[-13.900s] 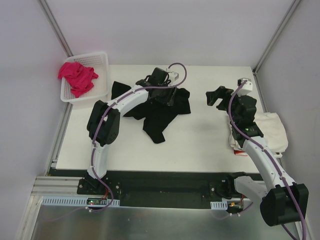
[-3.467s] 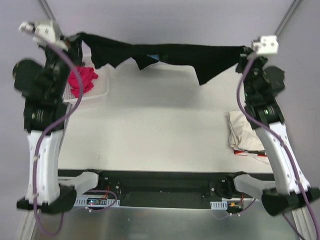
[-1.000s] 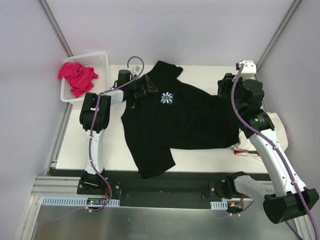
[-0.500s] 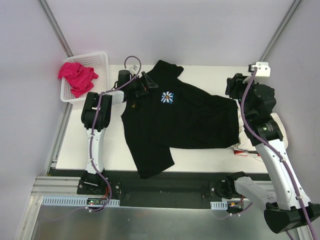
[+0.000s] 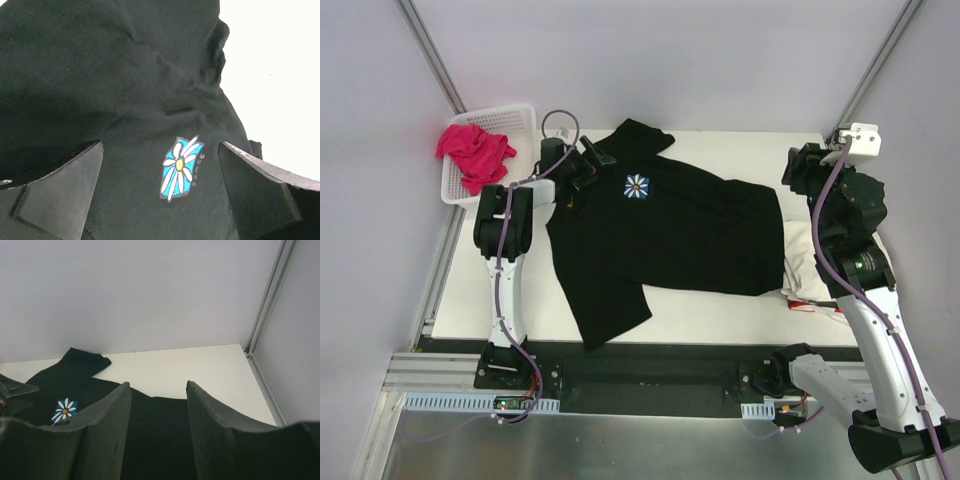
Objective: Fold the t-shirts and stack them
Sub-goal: Flatten out the tshirt
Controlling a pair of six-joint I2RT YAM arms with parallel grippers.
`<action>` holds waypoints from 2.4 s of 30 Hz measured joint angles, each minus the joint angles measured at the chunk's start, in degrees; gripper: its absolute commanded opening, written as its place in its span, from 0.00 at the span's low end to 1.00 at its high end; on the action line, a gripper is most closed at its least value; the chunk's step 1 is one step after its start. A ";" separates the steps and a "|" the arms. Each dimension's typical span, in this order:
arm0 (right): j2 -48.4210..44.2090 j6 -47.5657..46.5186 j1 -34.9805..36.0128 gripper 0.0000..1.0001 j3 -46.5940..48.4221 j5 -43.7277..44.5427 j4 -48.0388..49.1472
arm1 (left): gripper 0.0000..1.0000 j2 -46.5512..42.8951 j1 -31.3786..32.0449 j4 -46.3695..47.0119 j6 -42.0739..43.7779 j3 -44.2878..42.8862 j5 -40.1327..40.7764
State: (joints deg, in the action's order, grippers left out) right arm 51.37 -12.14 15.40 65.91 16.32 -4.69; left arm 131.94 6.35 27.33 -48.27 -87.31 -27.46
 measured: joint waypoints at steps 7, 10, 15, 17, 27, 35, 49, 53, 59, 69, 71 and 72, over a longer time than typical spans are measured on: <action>-1.09 -0.98 -0.07 0.52 0.00 1.49 -1.22 | 0.99 -2.36 -3.13 -4.42 1.09 0.04 8.79; -1.38 -0.94 -0.11 0.53 0.00 1.44 -2.03 | 0.99 -3.76 -4.96 -7.06 1.77 0.04 12.13; -2.03 -0.50 -0.17 0.53 -0.04 0.96 -3.13 | 0.99 -7.06 -7.34 -9.35 2.32 2.43 15.61; -2.29 -0.28 -0.22 0.53 -0.04 0.37 -3.80 | 0.99 -8.50 -7.32 -9.79 2.84 3.56 15.87; 5.38 3.78 -0.28 0.45 -0.02 -6.01 -6.67 | 0.99 -11.74 -7.04 -6.54 6.51 6.58 10.80; 26.53 8.90 -0.33 0.23 5.18 -13.77 -5.62 | 0.99 -11.76 -5.95 -3.17 8.79 8.33 4.17; 77.24 13.03 -4.22 0.16 51.32 -25.51 -14.34 | 0.99 -13.60 -4.15 0.48 10.43 11.80 -2.03; 79.76 16.74 -5.90 0.16 46.29 -28.83 -15.39 | 0.99 -16.72 -3.58 -0.15 12.07 13.88 -2.71; 78.88 20.50 -6.21 0.17 33.83 -31.52 -11.80 | 0.99 -21.81 -2.51 -0.66 15.19 14.14 -4.17; 79.28 25.73 -7.89 0.17 35.39 -35.12 -10.03 | 0.99 -25.68 -1.38 -0.76 17.00 14.93 -7.04; 80.17 26.53 -8.63 0.17 37.18 -35.54 -9.84 | 0.99 -26.34 -1.14 -1.40 17.42 15.10 -7.48; 80.67 26.95 -9.11 0.17 38.27 -35.78 -9.77 | 0.99 -26.56 -1.03 -1.73 17.68 15.10 -7.85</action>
State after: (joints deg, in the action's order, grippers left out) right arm 132.05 14.81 6.28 104.18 -19.46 -14.46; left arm 105.38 5.32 25.61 -30.59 -72.20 -35.31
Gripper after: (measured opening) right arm 0.172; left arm 0.992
